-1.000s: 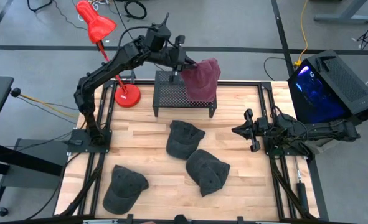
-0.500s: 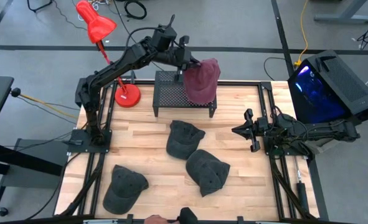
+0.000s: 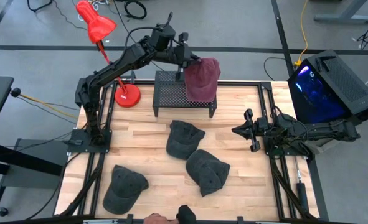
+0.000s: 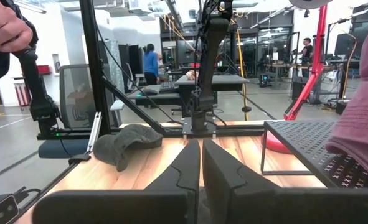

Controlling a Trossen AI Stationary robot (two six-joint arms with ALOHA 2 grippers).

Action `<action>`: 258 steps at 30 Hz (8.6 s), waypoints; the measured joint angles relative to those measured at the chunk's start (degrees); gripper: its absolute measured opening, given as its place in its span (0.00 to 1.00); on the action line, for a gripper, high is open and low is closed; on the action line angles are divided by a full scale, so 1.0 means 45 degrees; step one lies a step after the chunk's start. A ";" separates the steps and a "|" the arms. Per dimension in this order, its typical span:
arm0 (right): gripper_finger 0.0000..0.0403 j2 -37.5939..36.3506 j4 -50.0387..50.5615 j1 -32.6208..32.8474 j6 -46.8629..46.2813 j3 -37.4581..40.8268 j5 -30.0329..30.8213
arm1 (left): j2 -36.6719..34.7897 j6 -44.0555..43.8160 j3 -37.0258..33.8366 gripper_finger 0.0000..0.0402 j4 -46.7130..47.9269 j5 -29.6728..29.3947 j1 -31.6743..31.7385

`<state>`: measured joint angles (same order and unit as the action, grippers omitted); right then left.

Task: Pick & Place hat
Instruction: Stack the red cap on top of the red cap on the shelf, then put the bottom left black cap on the shelf

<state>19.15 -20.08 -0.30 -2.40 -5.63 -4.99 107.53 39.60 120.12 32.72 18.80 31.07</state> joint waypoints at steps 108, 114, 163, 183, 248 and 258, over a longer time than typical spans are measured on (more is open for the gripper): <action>0.06 -0.0003 -0.0005 0.0000 0.0000 0.0000 0.0004 | 0.1222 -0.2983 -0.0002 0.01 -0.1704 0.0243 0.0534; 0.06 -0.0004 -0.0005 0.0000 -0.0002 0.0000 0.0005 | 0.1709 -0.2990 0.0001 0.01 -0.1692 0.0088 0.0661; 0.06 -0.0004 0.0000 0.0000 -0.0004 0.0000 0.0005 | 0.1699 -0.3991 0.0001 0.02 -0.1693 -0.0197 0.0894; 0.06 0.0001 0.0000 0.0000 -0.0004 0.0000 0.0005 | 0.0772 -0.3700 -0.0002 0.01 0.4250 -0.2500 0.1846; 0.06 -0.0002 -0.0003 0.0000 0.0001 0.0000 -0.0089 | 0.1226 -0.4003 -0.0094 0.02 0.3109 -0.2916 0.1277; 0.06 -0.0003 -0.0005 0.0000 0.0001 0.0000 -0.0092 | -0.0375 -0.4386 -0.0077 0.03 0.3584 -0.2475 0.0827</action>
<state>19.14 -20.10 -0.30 -2.39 -5.63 -5.41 105.84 19.86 119.78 48.84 7.66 34.79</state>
